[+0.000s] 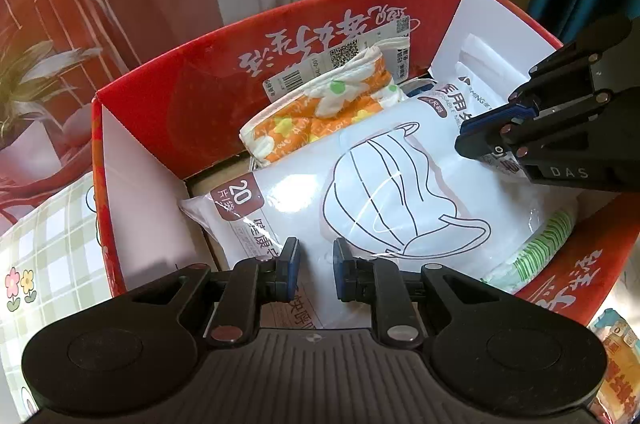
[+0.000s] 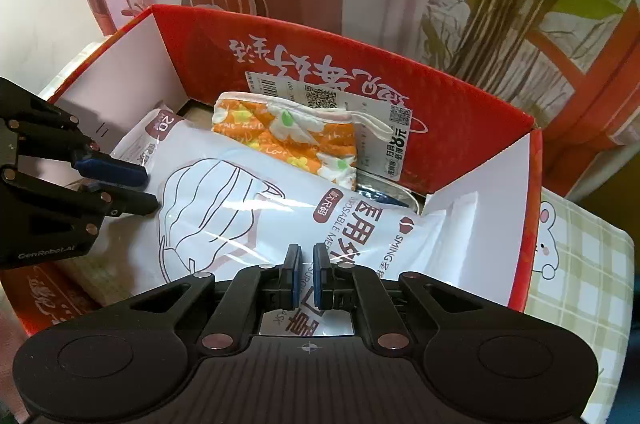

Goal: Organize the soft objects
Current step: 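Press the mask bag flat into the box with both grippers, then withdraw both grippers from the box toward the table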

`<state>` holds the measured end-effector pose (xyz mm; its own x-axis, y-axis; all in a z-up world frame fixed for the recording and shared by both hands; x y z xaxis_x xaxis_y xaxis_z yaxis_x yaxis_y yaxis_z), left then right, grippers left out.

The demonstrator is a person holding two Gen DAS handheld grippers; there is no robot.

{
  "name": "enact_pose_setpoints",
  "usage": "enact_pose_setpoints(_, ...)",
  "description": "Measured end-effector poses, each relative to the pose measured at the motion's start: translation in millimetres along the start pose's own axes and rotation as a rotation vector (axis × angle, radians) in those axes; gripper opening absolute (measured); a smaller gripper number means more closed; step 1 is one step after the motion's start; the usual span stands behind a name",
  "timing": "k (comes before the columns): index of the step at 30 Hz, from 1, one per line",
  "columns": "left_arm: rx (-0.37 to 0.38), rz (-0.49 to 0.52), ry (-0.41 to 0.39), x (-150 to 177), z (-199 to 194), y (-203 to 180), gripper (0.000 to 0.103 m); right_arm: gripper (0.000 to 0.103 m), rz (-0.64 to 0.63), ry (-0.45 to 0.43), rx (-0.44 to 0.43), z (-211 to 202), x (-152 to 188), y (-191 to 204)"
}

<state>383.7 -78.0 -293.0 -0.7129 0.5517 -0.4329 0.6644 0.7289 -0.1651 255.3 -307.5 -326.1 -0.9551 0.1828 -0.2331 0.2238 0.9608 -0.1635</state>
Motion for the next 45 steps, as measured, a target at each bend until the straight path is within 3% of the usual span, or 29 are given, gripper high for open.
enact_pose_setpoints(6,-0.010,0.003,-0.015,1.3,-3.1,-1.3,0.022,0.006,0.011,-0.014,0.011,-1.2,2.3,0.5)
enact_pose_setpoints(9,-0.021,-0.006,-0.033,2.0,-7.6,-1.7,0.027,0.006,0.012,-0.018,0.021,-2.1,2.9,1.0)
enact_pose_setpoints(11,-0.023,-0.008,-0.050,3.2,-12.9,-3.4,0.038,0.006,0.014,-0.017,0.033,-3.7,3.7,1.0)
enact_pose_setpoints(15,-0.014,-0.012,-0.080,3.4,-25.4,-8.1,0.043,0.009,0.018,-0.022,0.062,-13.8,8.3,0.5)
enact_pose_setpoints(18,-0.021,-0.003,-0.099,4.1,-34.5,-14.1,0.047,0.020,0.034,-0.027,0.069,-23.7,15.0,-1.6)
enact_pose_setpoints(21,-0.027,0.006,-0.120,4.7,-44.8,-21.3,0.058,0.025,0.057,-0.037,0.070,-34.3,22.7,-4.8)
enact_pose_setpoints(24,-0.035,0.013,-0.135,7.1,-55.2,-27.7,0.067,0.038,0.091,-0.060,0.072,-47.0,27.9,-8.7)
enact_pose_setpoints(29,-0.049,0.013,-0.179,14.5,-73.4,-37.0,0.094,0.064,0.104,-0.110,0.078,-71.6,32.8,-7.6)
enact_pose_setpoints(35,-0.143,-0.038,-0.261,30.6,-99.9,-43.2,0.102,0.100,0.155,-0.186,0.072,-104.0,40.2,-5.0)
enact_pose_setpoints(45,-0.161,-0.097,-0.415,79.5,-133.6,-70.0,0.103,0.103,0.166,-0.355,0.045,-167.3,82.1,-0.9)
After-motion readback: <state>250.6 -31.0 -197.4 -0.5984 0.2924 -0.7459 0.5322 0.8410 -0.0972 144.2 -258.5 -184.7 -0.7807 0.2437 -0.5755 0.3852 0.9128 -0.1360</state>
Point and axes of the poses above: each gripper's, at about its wrist camera, not at the fingertips, and z roughly the way its jaws point, y to its left, x to its underside, the point moved 7 cm from there along z, roughly the way its jaws point, and after that the axes turned 15 degrees about x, right-handed, at the moved point
